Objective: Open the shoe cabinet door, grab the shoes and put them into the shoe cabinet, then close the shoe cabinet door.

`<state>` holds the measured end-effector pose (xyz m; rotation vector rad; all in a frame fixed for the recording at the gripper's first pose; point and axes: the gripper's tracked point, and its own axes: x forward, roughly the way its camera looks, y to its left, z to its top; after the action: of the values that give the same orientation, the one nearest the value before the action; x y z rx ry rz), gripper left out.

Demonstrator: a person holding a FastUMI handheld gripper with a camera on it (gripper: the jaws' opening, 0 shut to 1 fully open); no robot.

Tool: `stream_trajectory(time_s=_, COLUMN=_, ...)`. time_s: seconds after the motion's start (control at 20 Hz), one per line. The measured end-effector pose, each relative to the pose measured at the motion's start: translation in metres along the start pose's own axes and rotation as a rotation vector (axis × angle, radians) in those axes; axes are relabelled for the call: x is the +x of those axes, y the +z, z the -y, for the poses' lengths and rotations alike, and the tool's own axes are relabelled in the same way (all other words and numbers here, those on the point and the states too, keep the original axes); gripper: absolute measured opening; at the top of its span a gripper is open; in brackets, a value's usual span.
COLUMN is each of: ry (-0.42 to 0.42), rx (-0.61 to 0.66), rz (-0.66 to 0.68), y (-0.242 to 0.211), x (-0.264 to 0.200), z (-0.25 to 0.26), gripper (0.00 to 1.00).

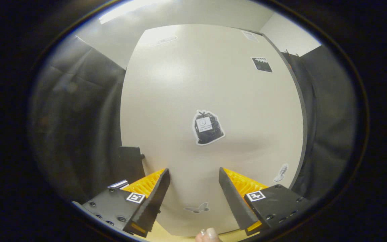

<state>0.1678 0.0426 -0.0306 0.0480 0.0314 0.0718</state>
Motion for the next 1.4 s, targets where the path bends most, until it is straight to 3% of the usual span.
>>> stream_trajectory(time_s=0.4, ry=-0.057, rx=-0.011, rz=0.005, y=-0.0043, x=0.0021, z=-0.0089, gripper=0.93)
stream_trajectory(time_s=1.4, ry=-0.047, rx=-0.011, rz=0.038, y=-0.0061, x=0.0034, z=-0.0058, gripper=0.94)
